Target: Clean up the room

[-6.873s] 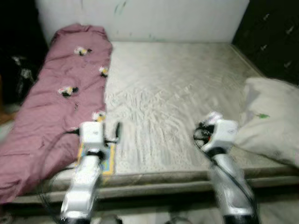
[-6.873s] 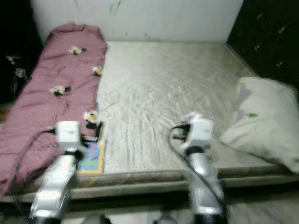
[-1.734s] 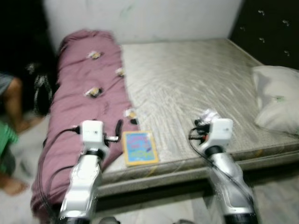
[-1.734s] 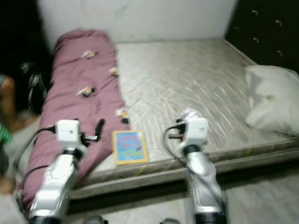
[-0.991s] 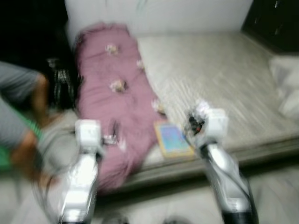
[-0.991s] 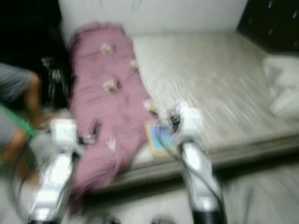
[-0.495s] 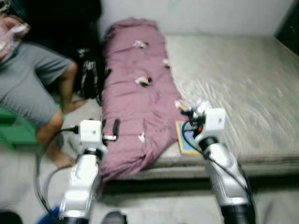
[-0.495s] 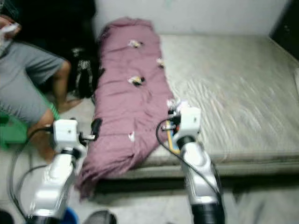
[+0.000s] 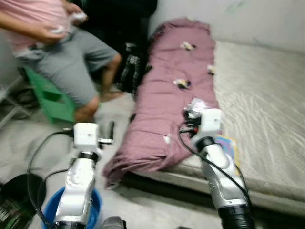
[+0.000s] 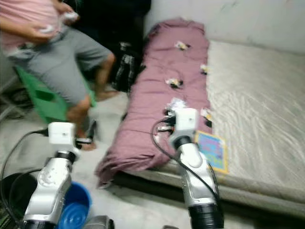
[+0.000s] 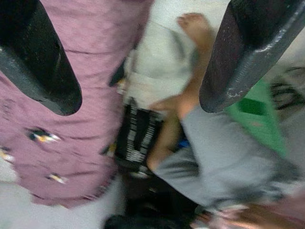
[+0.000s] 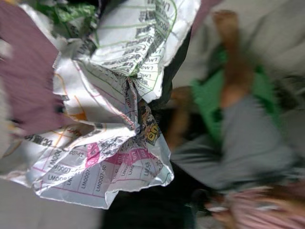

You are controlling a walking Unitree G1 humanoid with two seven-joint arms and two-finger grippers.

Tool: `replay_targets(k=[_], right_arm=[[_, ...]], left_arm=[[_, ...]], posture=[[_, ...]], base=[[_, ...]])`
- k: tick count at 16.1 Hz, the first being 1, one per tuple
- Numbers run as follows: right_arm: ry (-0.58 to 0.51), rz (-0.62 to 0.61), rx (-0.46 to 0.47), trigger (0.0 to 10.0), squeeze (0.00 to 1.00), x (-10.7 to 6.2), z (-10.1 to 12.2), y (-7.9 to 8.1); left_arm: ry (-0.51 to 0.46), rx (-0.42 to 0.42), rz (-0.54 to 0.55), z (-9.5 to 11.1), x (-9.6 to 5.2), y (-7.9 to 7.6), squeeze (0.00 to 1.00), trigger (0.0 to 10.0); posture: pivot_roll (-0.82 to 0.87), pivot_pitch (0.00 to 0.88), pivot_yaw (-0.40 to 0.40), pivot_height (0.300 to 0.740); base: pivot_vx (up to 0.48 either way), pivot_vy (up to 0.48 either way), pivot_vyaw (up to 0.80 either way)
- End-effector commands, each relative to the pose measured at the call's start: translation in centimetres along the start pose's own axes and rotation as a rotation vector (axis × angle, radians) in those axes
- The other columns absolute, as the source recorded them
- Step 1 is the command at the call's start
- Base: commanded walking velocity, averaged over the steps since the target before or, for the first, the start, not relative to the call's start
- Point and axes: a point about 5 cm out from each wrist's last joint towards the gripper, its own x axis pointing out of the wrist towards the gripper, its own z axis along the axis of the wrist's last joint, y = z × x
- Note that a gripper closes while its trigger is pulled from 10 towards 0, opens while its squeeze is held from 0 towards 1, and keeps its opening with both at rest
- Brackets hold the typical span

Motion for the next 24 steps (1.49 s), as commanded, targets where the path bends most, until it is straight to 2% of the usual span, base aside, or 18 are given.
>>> replay_targets(k=[1, 5, 11, 14, 16, 20, 22, 23, 24], right_arm=[[0.000, -0.022, -0.016, 10.0, 0.00, -0.2, 0.1, -0.9], [-0.009, -0.025, -0.020, 10.0, 0.00, -0.2, 0.1, -0.9], [-0.009, -0.013, -0.023, 10.0, 0.00, -0.2, 0.0, -0.7], [-0.003, 0.014, -0.027, 10.0, 0.00, 0.1, -0.3, -0.2], [-0.006, 0.034, -0.071, 10.0, 0.00, 0.1, -0.6, -0.2], [0.031, -0.034, -0.124, 10.0, 0.00, -1.5, -1.7, -3.7], [0.033, -0.039, -0.136, 10.0, 0.00, -1.7, -1.8, -4.2], [0.036, 0.008, -0.187, 10.0, 0.00, -1.8, -1.8, -3.9], [0.036, 0.018, -0.198, 10.0, 0.00, -1.8, -1.8, -3.8]], left_arm=[[-0.002, -0.001, -0.021, 0.1, 0.0, -0.6, 0.00, 10.0], [0.005, 0.021, -0.016, -0.2, -0.2, 0.1, 0.00, 10.0], [-0.003, 0.024, -0.013, -0.1, -0.2, 0.0, 0.00, 10.0], [-0.004, 0.033, 0.014, -0.2, -0.5, 0.5, 0.00, 10.0], [-0.002, 0.068, 0.038, -0.6, -1.1, 1.2, 0.00, 10.0], [0.054, 0.168, 0.092, -2.3, -3.2, 5.0, 0.00, 10.0], [0.056, 0.172, 0.115, -2.4, -3.1, 5.5, 0.00, 10.0], [0.048, 0.173, 0.123, -2.2, -2.6, 5.5, 0.00, 10.0], [0.046, 0.173, 0.123, -2.1, -2.5, 5.5, 0.00, 10.0]], posture=[[-0.04, 0.000, -0.018, 0.740], [-0.04, 0.000, -0.010, 0.740], [-0.03, 0.000, -0.013, 0.740], [-0.01, 0.000, -0.024, 0.740], [0.00, 0.000, -0.024, 0.740], [0.03, 0.000, -0.015, 0.740], [0.03, 0.000, -0.014, 0.740], [0.01, 0.000, -0.006, 0.740], [0.01, 0.000, -0.006, 0.740]], base=[[0.000, 0.000, 0.80], [0.000, 0.000, 0.80], [0.000, 0.000, 0.80], [0.000, 0.000, 0.80], [0.000, 0.000, 0.80], [0.000, 0.000, 0.80], [0.000, 0.000, 0.68], [0.000, 0.000, 0.00], [0.000, 0.000, 0.00]])
